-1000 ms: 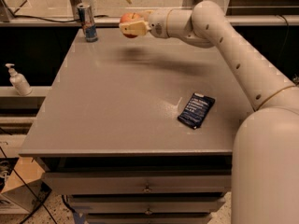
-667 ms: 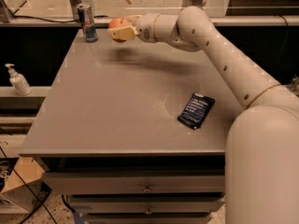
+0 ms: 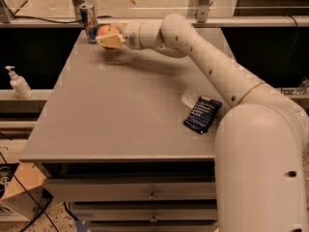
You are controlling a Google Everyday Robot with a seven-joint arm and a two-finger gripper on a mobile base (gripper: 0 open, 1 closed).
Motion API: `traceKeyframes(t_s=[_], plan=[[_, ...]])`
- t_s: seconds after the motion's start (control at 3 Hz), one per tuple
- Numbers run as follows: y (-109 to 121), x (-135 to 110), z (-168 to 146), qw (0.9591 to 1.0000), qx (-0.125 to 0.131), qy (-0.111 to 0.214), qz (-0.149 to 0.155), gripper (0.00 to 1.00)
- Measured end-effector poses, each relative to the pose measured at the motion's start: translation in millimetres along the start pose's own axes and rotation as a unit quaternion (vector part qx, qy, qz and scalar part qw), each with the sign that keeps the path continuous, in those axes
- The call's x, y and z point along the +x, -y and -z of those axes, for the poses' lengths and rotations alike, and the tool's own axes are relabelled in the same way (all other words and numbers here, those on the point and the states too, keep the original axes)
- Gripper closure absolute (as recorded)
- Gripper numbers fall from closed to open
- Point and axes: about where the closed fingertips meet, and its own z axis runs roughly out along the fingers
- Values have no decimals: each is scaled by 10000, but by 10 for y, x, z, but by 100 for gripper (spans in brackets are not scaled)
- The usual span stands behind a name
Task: Move apple near redbull can
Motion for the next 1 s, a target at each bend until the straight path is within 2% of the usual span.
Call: traceKeyframes(t_s=[0.67,1.0], plan=[[36,193,-377,9993,263,-241,-58,13],[20,199,-399,9994,248,-246,-63,0]])
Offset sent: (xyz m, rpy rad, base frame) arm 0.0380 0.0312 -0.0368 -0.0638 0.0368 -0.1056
